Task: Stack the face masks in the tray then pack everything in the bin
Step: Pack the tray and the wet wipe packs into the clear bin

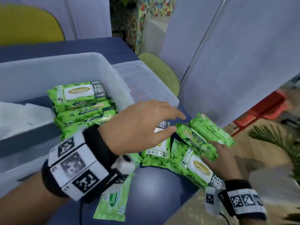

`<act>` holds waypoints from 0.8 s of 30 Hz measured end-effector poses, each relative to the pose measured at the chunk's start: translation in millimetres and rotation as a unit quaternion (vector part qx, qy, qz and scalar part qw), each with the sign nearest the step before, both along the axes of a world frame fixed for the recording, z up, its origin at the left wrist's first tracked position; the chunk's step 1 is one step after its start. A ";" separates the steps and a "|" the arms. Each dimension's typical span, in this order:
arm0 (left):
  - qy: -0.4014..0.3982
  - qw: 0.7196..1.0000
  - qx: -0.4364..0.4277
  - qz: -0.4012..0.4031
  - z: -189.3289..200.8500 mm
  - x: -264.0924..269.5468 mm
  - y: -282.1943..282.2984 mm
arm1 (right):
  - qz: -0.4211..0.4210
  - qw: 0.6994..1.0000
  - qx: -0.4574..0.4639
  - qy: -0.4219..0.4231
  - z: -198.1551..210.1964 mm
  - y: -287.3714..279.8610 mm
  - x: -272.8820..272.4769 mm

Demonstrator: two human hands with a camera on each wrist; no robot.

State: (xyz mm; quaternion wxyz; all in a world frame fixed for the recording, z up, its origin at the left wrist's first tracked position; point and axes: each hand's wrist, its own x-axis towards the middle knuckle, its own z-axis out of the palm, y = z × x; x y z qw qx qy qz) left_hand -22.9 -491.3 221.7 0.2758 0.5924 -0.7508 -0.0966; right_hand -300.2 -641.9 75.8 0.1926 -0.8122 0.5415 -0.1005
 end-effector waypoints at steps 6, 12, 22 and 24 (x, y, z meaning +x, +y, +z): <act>0.061 0.974 0.188 0.108 -145.4 -26.0 -53.2 | -0.033 0.996 0.042 0.076 -34.0 -10.1 -33.1; 0.128 0.904 0.308 0.266 -227.1 -35.2 -77.3 | 0.026 0.988 0.012 0.150 -41.3 -29.7 -8.1; 0.268 0.790 0.372 0.407 -233.6 -38.8 -98.1 | 0.042 0.984 -0.018 0.172 -44.5 -42.4 9.5; 0.294 0.775 0.373 0.417 -232.8 -34.5 -98.3 | 0.038 0.988 -0.018 0.149 -42.4 -43.0 10.1</act>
